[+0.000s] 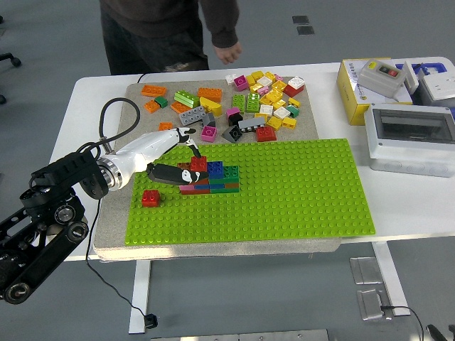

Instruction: Pick up the brick,pile it on top of brick,press brick,pick up the brick,pile it on top of brick,press brick

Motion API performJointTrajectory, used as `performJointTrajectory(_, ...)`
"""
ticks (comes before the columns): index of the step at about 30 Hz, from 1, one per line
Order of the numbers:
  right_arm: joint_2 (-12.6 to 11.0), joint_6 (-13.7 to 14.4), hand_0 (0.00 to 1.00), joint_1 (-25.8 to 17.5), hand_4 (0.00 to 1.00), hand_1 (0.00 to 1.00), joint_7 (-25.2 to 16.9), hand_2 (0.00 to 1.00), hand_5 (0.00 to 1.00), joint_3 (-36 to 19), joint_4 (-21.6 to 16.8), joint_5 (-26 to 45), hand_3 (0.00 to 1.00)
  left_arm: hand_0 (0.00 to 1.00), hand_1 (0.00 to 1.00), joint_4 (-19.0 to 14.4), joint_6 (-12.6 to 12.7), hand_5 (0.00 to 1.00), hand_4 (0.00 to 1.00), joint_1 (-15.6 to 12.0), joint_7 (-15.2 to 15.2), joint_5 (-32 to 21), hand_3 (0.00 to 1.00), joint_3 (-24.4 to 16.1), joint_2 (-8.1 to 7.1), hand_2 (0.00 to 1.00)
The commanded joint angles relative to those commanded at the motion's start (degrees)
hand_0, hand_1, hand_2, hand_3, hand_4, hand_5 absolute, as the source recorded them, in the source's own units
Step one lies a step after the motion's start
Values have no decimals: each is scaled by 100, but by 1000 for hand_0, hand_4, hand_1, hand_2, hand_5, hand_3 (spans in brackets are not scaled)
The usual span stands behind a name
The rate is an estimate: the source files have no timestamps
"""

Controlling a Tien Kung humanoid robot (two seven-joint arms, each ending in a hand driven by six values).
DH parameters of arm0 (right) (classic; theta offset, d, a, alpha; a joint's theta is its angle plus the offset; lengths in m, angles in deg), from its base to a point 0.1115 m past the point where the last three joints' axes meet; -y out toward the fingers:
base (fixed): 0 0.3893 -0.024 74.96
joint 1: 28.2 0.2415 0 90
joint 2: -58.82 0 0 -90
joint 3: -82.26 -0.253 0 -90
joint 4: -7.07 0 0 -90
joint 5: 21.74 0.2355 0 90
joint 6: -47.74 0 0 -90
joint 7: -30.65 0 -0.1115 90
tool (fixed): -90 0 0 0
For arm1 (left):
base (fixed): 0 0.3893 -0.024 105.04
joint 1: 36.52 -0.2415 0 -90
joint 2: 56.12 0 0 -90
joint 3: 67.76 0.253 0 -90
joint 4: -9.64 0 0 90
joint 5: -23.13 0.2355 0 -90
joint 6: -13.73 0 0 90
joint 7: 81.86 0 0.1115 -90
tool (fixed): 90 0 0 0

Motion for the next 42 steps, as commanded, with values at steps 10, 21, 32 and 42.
performJointTrajectory(10,-21,-7,729,-16,596,670,-40,676,983,59,0,168,748,962,937,-120,997,523,801,-358,1083,-82,620,-594,-108,952)
performJointTrajectory(21,23,-11,729,-68,591,670,10,690,998,-13,0,322,748,956,915,-82,1286,445,710,-770,1427,-118,693,-807,-290,939)
performJointTrajectory(32,45,4,728,-83,588,669,66,687,998,-238,0,71,747,954,911,341,1588,392,675,-1316,1763,152,719,-1131,-496,937)
performJointTrajectory(42,34,38,729,-65,594,668,90,683,995,-155,0,130,747,955,932,930,1749,288,657,-1494,1744,610,831,-1133,-663,973)
